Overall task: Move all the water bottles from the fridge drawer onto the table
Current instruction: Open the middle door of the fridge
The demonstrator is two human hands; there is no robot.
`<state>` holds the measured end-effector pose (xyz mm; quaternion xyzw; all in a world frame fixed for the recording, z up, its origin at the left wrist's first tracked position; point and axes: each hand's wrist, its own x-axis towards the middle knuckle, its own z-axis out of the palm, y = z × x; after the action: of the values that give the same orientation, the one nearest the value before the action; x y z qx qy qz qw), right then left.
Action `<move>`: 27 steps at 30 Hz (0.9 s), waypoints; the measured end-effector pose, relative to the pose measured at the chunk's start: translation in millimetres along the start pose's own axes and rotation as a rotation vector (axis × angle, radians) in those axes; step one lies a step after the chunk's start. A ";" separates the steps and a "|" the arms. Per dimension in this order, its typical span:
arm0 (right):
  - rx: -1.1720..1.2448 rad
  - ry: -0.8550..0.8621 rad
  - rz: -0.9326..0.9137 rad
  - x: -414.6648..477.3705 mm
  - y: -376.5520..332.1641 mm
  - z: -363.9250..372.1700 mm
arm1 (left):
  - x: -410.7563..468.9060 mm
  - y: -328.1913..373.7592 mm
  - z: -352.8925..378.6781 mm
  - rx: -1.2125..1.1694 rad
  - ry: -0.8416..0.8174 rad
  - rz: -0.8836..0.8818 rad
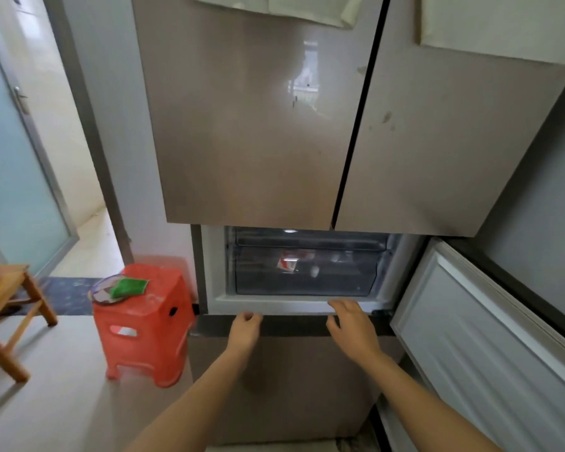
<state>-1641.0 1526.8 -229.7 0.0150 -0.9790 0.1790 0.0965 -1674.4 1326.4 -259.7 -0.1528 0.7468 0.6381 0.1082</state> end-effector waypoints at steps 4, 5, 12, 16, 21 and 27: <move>0.072 -0.039 0.158 35.3 12.8 6.1 | 49.2 14.2 14.5 -0.094 -0.053 -0.038; 0.126 -0.044 0.218 41.5 16.2 8.3 | 58.0 17.4 17.2 -0.117 -0.058 -0.043; 1.058 -0.042 0.796 77.7 27.1 21.1 | 104.1 33.3 32.9 -0.333 -0.117 -0.046; 1.299 -0.087 0.827 94.5 33.7 28.3 | 116.0 33.5 47.1 -0.370 -0.165 -0.038; 1.538 -0.121 0.852 123.1 34.6 30.1 | 129.2 40.9 52.4 -0.594 -0.161 -0.142; 1.899 -0.022 0.997 163.8 50.1 29.6 | 150.2 63.2 48.4 -0.844 -0.166 -0.206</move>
<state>-1810.4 1564.0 -242.4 -0.3160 -0.3356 0.8862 -0.0474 -1838.9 1369.4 -263.0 -0.2056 0.3905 0.8831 0.1592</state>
